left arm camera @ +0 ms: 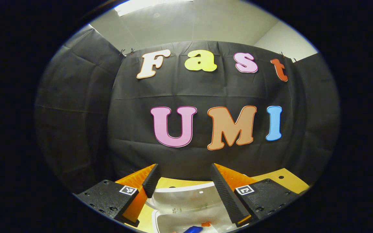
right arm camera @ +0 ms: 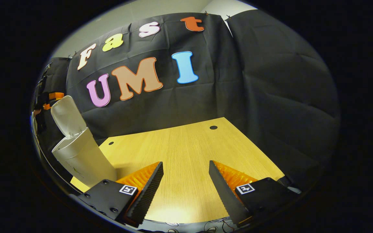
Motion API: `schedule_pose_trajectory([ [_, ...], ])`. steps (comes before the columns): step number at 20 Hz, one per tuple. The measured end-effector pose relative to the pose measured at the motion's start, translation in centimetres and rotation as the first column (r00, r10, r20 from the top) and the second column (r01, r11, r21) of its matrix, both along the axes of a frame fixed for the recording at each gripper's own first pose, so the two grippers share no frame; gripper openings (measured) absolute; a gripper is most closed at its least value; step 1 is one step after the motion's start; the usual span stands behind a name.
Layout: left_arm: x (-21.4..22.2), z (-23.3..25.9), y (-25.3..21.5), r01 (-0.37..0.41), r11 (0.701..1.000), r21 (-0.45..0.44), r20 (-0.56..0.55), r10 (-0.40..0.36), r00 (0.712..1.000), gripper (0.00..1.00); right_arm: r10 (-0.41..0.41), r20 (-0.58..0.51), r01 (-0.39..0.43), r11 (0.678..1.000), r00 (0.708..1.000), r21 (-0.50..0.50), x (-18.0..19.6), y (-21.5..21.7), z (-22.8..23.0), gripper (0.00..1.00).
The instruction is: Press the lid of the desktop garbage bin to open it, pick up the crumpled paper on the desktop and throw it into the bin, then pick up the pop can on the desktop and drop it into the bin, and finally close the garbage bin lid.
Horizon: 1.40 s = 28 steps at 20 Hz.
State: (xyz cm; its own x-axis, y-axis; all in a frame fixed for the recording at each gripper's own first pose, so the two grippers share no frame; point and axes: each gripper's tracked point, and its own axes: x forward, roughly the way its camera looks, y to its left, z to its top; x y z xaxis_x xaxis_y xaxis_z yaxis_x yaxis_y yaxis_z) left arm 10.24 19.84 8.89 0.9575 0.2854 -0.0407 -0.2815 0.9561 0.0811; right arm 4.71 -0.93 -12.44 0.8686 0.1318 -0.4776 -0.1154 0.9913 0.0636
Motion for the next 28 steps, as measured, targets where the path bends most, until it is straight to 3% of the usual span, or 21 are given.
schedule_pose_trajectory([
  [5,-3.2,-1.6,-2.0,0.018,0.999,0.029,0.034,-0.019,0.999,0.94,0.016,0.005,-0.016,1.0,1.0,-0.002,0.2,0.2,0.2,0.95],
  [10,-5.9,-6.9,-3.4,-0.005,1.0,-0.002,-0.015,0.005,1.0,0.92,0.027,-0.013,-0.027,1.0,1.0,-0.002,0.3,0.3,-0.3,0.95],
  [13,-6.4,-7.6,-4.6,0.007,0.996,0.084,0.021,-0.009,1.0,0.93,0.04,-0.015,-0.041,0.999,0.999,-0.019,0.4,0.6,-0.3,0.95],
  [16,-6.5,-10.6,-5.6,0.022,0.997,0.073,-0.015,-0.021,1.0,0.94,0.055,-0.026,-0.056,0.998,0.998,-0.024,0.2,1.0,-0.4,0.95],
  [19,-7.2,-13.4,-5.1,-0.019,1.0,0.017,-0.044,0.02,0.999,0.92,0.069,-0.027,-0.07,0.997,0.997,-0.041,0.1,1.5,-0.3,0.95],
  [21,-7.5,-15.5,-4.7,-0.042,0.999,0.0,-0.083,0.042,0.996,0.94,0.079,-0.027,-0.08,0.995,0.997,-0.056,0.0,1.6,-0.2,0.95],
  [22,-7.7,-16.0,-4.5,-0.05,0.999,-0.002,-0.083,0.05,0.995,1.0,0.082,-0.029,-0.083,0.995,0.996,-0.063,-0.1,1.6,-0.2,0.95],
  [23,-7.8,-14.9,-4.7,-0.042,0.999,0.022,-0.027,0.043,0.999,1.0,0.084,-0.033,-0.086,0.994,0.996,-0.068,-0.2,1.7,-0.3,0.95],
  [25,-7.9,-15.2,-4.7,-0.051,0.997,0.056,-0.024,0.053,0.998,0.93,0.088,-0.041,-0.091,0.993,0.995,-0.068,-0.5,1.9,-0.5,0.95],
  [28,-8.3,-15.3,-4.2,-0.105,0.994,0.043,0.019,0.104,0.994,0.94,0.095,-0.051,-0.099,0.993,0.994,-0.072,-0.9,2.2,-0.8,0.95],
])
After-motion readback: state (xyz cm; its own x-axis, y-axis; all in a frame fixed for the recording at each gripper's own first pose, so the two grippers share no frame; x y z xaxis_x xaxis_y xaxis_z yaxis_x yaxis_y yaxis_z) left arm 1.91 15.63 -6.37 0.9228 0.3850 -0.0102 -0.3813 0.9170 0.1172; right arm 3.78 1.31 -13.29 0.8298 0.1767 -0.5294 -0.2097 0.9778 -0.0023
